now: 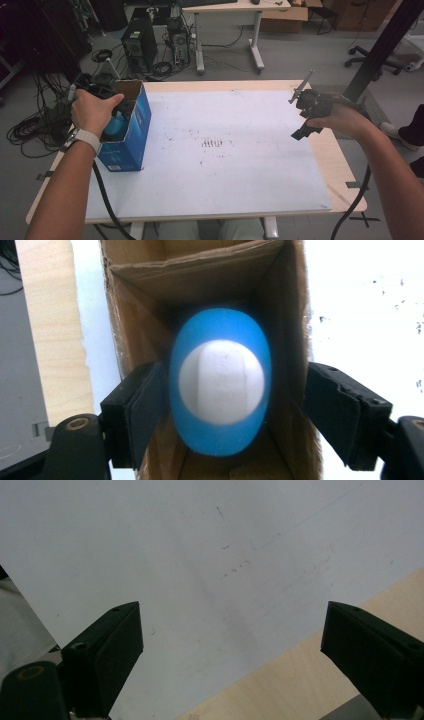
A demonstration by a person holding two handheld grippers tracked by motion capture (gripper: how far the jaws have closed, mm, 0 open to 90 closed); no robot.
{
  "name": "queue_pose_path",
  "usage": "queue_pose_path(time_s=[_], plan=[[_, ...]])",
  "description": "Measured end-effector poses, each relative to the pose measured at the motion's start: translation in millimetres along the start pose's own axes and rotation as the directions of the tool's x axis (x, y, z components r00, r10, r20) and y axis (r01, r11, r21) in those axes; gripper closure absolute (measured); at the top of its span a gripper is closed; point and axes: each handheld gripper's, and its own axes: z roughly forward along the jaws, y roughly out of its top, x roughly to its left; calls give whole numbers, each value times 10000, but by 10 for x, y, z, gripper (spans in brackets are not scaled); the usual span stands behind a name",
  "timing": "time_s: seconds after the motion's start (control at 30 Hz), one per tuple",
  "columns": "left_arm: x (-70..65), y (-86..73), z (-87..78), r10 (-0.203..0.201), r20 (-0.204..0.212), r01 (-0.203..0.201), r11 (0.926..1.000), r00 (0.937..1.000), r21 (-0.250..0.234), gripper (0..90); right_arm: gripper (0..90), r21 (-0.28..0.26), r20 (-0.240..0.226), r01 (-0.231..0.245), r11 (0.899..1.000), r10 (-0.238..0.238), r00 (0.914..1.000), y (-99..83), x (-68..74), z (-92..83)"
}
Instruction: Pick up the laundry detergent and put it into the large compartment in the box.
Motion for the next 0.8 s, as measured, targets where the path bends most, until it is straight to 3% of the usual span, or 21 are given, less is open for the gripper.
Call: queue_pose_path(time_s=[0.43,0.8], plan=[[-76,29,-198,154,110,-153,9998,9998,-97,108,97,-42,19,-14,10000,14,10000,-21,14,-19],[-182,45,-390,478,337,-475,9988,9983,-87,95,96,-51,33,-51,10000,51,10000,-31,13,-34]])
